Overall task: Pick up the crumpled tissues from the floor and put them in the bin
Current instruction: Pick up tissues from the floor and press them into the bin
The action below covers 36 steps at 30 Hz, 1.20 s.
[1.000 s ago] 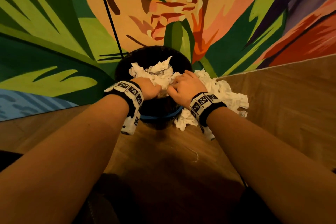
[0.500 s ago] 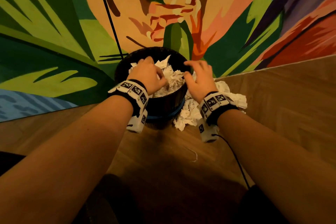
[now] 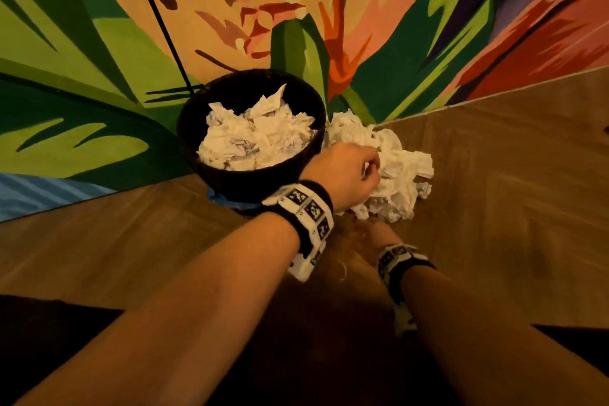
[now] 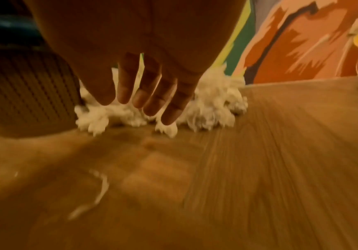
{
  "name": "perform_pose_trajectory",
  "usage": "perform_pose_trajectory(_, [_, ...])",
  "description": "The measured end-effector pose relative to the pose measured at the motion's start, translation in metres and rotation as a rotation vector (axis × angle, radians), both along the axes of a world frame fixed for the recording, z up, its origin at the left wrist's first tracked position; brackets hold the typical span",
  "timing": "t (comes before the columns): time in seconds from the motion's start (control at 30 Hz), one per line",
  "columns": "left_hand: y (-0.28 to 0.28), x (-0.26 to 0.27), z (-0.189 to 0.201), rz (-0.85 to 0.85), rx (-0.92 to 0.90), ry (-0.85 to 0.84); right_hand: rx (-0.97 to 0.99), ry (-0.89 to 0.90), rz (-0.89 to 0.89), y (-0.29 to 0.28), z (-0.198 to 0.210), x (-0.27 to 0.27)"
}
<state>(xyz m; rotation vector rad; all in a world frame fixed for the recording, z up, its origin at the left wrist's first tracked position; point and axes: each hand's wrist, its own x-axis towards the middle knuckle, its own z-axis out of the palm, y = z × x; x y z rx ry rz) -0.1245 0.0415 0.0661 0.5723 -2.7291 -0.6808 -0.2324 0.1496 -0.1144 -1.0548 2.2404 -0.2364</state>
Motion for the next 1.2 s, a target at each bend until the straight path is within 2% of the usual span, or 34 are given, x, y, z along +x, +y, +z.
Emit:
perform_pose_trajectory(0.07, [0.011,0.001,-0.028,0.009,0.024,-0.11,0.103,0.023,0.081,0.011,-0.019,0.014])
perform_pose_trajectory(0.17, [0.015,0.013,-0.075,0.088,0.122,-0.286,0.144,-0.007,0.141,0.024,-0.04,0.032])
perform_pose_trajectory(0.3, [0.009,0.038,-0.124,0.174,0.224,-0.481,0.036,-0.016,0.123,0.028,-0.059,0.04])
perform_pose_trajectory(0.4, [0.002,0.043,-0.14,0.225,0.279,-0.501,-0.004,-0.025,0.116,0.026,-0.063,0.04])
perform_pose_trajectory(0.6, [-0.015,0.026,-0.158,0.308,0.355,-0.488,0.091,-0.029,0.009,0.017,-0.062,0.038])
perform_pose_trajectory(0.7, [-0.021,0.019,-0.171,0.385,0.402,-0.479,0.052,-0.106,-0.144,0.016,-0.065,0.036])
perform_pose_trajectory(0.8, [-0.02,0.021,-0.183,0.466,0.374,-0.458,-0.075,-0.202,-0.405,0.019,-0.066,0.031])
perform_pose_trajectory(0.93, [-0.009,0.032,-0.196,0.48,0.347,-0.389,-0.304,-0.292,-0.761,0.014,-0.059,0.023])
perform_pose_trajectory(1.1, [-0.001,0.039,-0.2,0.493,0.461,-0.288,-0.38,-0.464,-0.996,-0.02,-0.045,0.008])
perform_pose_trajectory(1.2, [-0.002,0.044,-0.199,0.534,0.532,-0.274,-0.462,-0.464,-1.068,-0.031,-0.04,0.003])
